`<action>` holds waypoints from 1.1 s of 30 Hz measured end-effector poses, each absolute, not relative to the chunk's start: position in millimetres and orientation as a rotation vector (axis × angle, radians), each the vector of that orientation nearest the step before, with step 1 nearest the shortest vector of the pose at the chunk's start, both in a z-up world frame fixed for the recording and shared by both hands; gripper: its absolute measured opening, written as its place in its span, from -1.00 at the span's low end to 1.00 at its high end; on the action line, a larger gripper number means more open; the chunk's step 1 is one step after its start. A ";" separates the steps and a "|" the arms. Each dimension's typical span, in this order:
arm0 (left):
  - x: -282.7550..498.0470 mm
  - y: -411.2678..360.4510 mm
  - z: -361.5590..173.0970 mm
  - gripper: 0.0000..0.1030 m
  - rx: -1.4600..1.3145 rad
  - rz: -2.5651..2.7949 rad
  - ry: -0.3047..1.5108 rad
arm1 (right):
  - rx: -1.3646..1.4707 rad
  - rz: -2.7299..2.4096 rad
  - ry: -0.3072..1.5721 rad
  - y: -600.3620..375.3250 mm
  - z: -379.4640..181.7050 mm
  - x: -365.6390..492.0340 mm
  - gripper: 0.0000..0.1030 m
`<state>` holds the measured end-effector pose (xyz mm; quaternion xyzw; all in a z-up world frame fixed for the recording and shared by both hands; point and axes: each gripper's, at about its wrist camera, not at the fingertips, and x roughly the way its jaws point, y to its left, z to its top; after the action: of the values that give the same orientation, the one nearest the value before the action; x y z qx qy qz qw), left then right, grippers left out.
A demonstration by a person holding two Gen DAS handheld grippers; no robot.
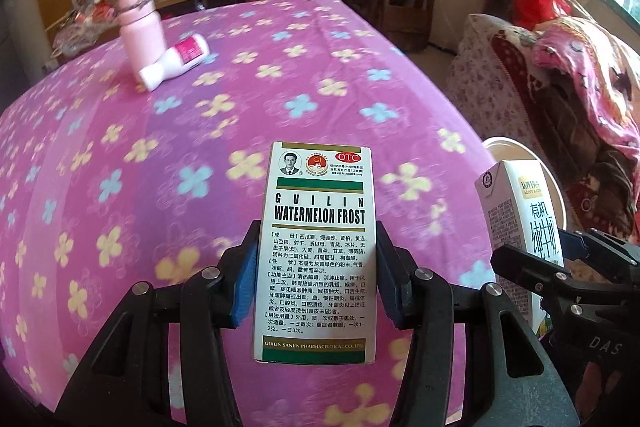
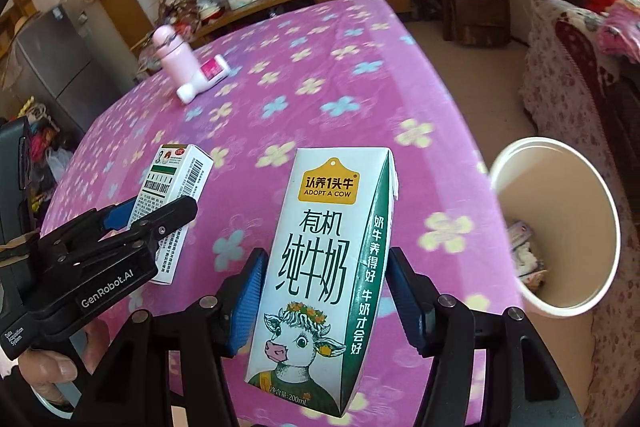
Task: Collect trash
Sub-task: 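Lift both held boxes and carry them over the white bin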
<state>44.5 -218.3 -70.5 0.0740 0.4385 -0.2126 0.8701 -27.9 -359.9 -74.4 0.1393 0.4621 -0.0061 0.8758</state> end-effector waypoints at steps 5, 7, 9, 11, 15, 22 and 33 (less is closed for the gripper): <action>38.0 -250.4 -63.5 -0.04 0.186 -0.491 0.898 | 0.308 -0.067 0.939 -390.7 -67.4 -38.2 0.13; 35.0 -264.1 -62.0 -0.04 0.199 -0.511 0.890 | 0.316 -0.092 0.933 -403.8 -66.2 -42.7 0.13; 32.3 -277.6 -61.1 -0.04 0.209 -0.528 0.884 | 0.326 -0.111 0.929 -413.3 -65.5 -47.0 0.13; 30.9 -287.8 -61.9 -0.04 0.216 -0.541 0.885 | 0.340 -0.131 0.923 -424.9 -64.7 -51.2 0.13; 27.0 -307.6 -62.7 -0.04 0.234 -0.564 0.883 | 0.359 -0.167 0.908 -445.9 -63.2 -59.4 0.13; 22.0 -340.6 -63.4 -0.04 0.262 -0.608 0.883 | 0.395 -0.214 0.902 -477.2 -67.3 -72.5 0.13; 16.6 -399.5 -75.1 -0.04 0.298 -0.705 0.936 | 0.449 -0.305 0.913 -534.2 -82.9 -87.8 0.13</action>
<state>16.6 -399.5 -75.1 0.1401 0.4401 -0.3313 0.8227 -87.8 -534.2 -82.9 0.2141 0.4352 -0.1456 0.8623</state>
